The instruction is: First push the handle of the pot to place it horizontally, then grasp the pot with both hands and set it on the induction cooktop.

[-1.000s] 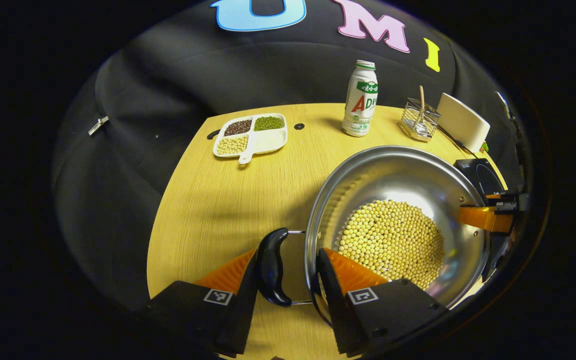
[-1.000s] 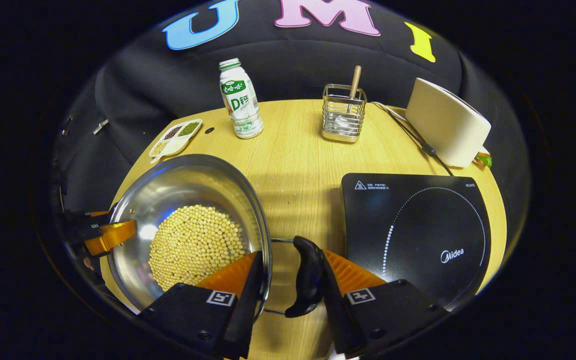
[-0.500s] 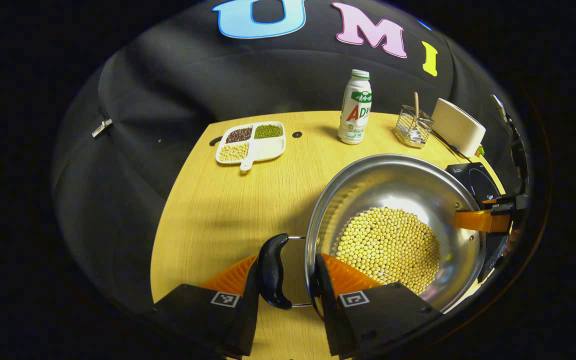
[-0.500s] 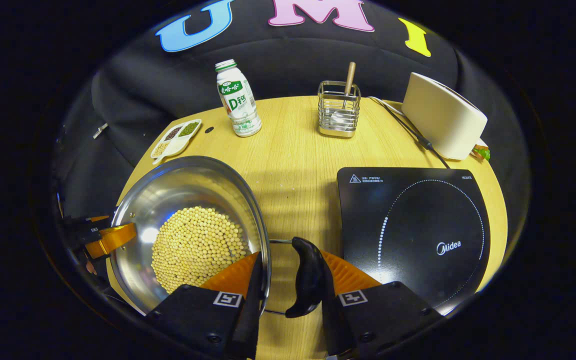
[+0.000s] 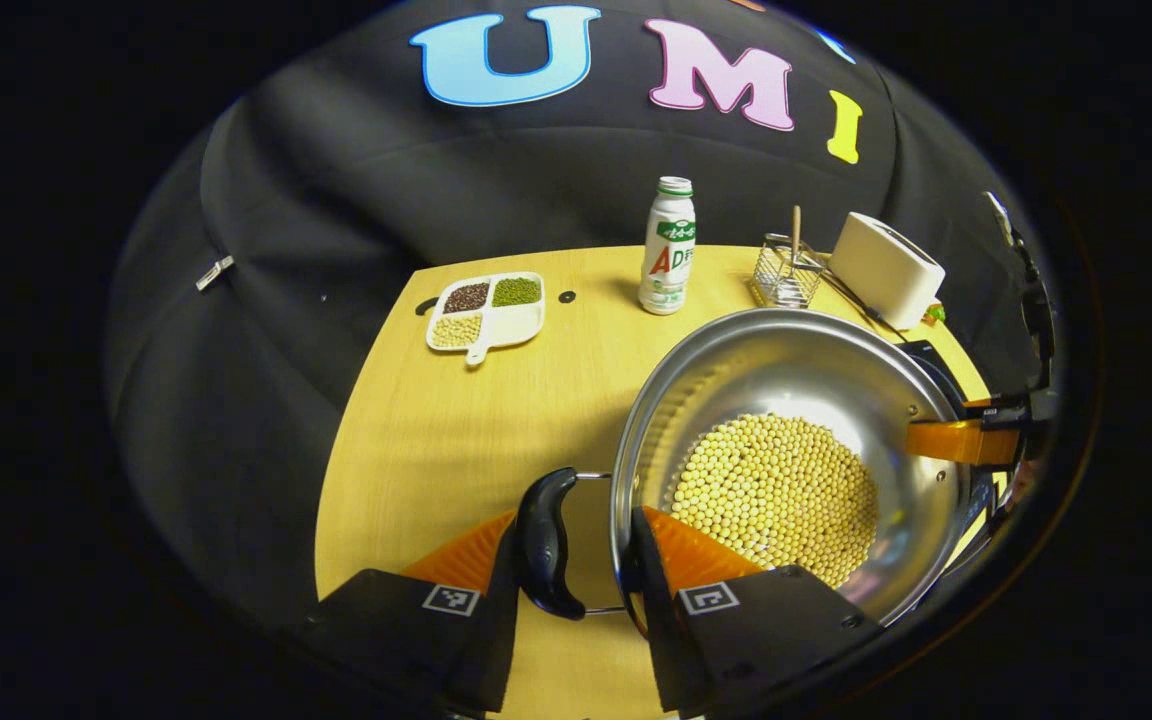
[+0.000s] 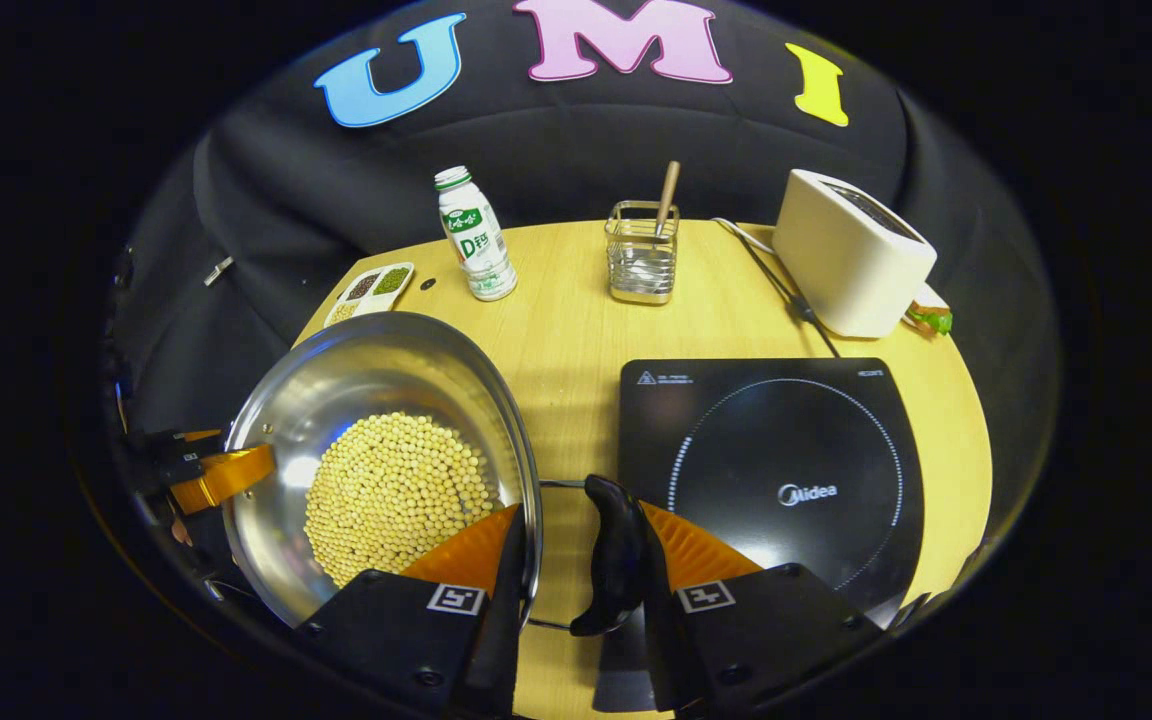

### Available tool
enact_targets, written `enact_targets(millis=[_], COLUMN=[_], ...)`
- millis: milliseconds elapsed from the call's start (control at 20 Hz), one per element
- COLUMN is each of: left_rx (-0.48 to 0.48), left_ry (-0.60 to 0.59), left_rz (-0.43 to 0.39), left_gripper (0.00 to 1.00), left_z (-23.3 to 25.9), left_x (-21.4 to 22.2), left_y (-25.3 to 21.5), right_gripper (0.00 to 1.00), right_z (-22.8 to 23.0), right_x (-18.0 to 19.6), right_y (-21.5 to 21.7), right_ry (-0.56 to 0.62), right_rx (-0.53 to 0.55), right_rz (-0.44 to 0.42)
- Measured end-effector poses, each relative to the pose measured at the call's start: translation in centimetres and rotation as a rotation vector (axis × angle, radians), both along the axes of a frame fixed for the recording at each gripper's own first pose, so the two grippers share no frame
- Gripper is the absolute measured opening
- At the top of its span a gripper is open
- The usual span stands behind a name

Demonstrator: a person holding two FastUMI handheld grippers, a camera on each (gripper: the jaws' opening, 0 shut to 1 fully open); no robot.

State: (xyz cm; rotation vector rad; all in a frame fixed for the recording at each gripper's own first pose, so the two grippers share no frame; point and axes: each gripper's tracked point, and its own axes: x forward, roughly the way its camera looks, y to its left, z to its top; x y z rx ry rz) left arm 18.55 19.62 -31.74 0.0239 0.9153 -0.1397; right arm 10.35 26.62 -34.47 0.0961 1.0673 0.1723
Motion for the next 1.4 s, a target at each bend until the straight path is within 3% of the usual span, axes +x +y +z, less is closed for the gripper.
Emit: enact_targets(millis=[150, 200, 700, 750, 1400], left_rx=[-0.029, -0.031, -0.069, -0.07, -0.076], left_ry=[0.001, 0.0, -0.003, -0.004, 0.018], left_rz=[0.003, 0.002, -0.037, -0.043, -0.067], left_gripper=[0.58, 0.58, 0.57, 0.57, 0.57], left_z=[1.0, 1.2, 3.3, 3.4, 2.3], left_x=[-0.5, -0.5, -0.4, -0.2, 2.0], left_y=[-2.4, -3.0, -13.7, -14.8, -25.3], right_gripper=[0.51, 0.55, 0.54, 0.51, 0.54], right_z=[0.9, 1.2, 2.9, 2.8, 0.4], right_x=[-0.1, -0.1, 0.2, 0.3, 2.8], right_y=[-2.4, -3.1, -13.5, -14.5, -24.3], right_ry=[-0.013, -0.013, -0.017, -0.017, 0.019], right_rx=[-0.011, -0.01, -0.036, -0.036, -0.033], right_rz=[0.0, -0.004, -0.03, -0.034, -0.047])
